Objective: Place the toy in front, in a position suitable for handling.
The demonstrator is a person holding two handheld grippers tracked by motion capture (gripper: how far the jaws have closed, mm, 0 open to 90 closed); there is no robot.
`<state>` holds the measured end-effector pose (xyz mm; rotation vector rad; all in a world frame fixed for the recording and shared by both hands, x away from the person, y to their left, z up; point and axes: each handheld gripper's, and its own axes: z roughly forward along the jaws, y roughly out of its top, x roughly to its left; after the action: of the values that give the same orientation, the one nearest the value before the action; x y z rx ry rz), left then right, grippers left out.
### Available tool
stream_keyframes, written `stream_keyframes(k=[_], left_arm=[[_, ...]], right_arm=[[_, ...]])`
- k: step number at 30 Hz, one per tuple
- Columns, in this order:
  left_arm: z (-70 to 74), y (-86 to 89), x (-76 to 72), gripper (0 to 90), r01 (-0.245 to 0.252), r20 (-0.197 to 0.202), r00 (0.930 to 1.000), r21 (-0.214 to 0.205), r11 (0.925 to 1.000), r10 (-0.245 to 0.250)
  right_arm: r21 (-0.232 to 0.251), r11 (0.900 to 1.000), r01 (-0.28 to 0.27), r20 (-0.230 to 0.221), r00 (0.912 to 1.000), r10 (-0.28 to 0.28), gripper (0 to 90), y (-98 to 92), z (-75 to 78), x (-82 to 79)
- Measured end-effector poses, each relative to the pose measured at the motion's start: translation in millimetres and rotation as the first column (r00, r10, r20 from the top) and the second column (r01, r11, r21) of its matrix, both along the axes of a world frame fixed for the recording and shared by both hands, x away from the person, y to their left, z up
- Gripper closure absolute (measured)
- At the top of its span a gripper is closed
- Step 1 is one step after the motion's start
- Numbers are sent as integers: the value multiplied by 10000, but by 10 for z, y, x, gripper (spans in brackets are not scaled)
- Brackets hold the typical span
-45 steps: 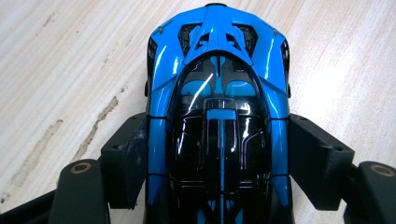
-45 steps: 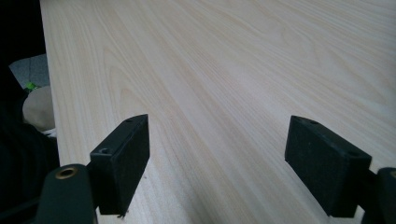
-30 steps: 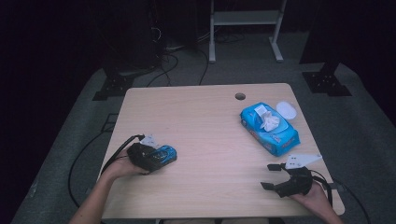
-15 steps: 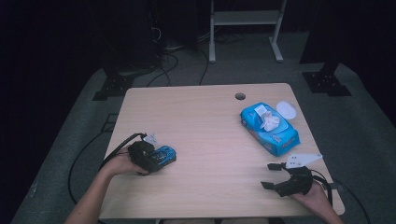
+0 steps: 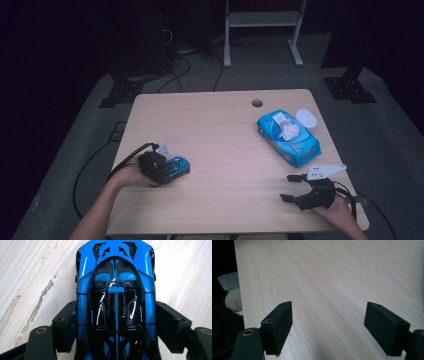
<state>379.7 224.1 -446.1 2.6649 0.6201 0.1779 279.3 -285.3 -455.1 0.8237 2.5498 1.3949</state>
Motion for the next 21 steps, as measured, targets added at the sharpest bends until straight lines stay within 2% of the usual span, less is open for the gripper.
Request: stream_keyframes(k=[9, 10, 15, 17, 18, 21], left_arm=[[18, 27, -9, 263, 24, 194, 9998, -353, 9994, -18], [26, 26, -14, 263, 41, 311, 9995, -327, 9995, -31], [60, 35, -18, 263, 75, 428, 9991, -648, 9979, -47], [89, 23, -29, 263, 99, 619, 9981, -632, 9980, -60], [137, -1, -48, 263, 151, 817, 9966, -780, 9968, -87], [203, -57, -71, 262, 295, 859, 9961, -956, 9950, -213]], right_arm=[[-3, 10000, -18, 41, 10000, 18, 220, 9, 3, -2], [-10, 10000, -24, 38, 10000, 24, 221, 9, 2, 0], [-31, 10000, -15, 30, 10000, 15, 220, 11, 1, 1], [-12, 10000, 7, 31, 10000, -7, 221, 8, 4, 1], [-18, 10000, 25, 55, 10000, -25, 221, 6, 5, -1], [-19, 10000, 27, 41, 10000, -27, 221, 5, 6, 1]])
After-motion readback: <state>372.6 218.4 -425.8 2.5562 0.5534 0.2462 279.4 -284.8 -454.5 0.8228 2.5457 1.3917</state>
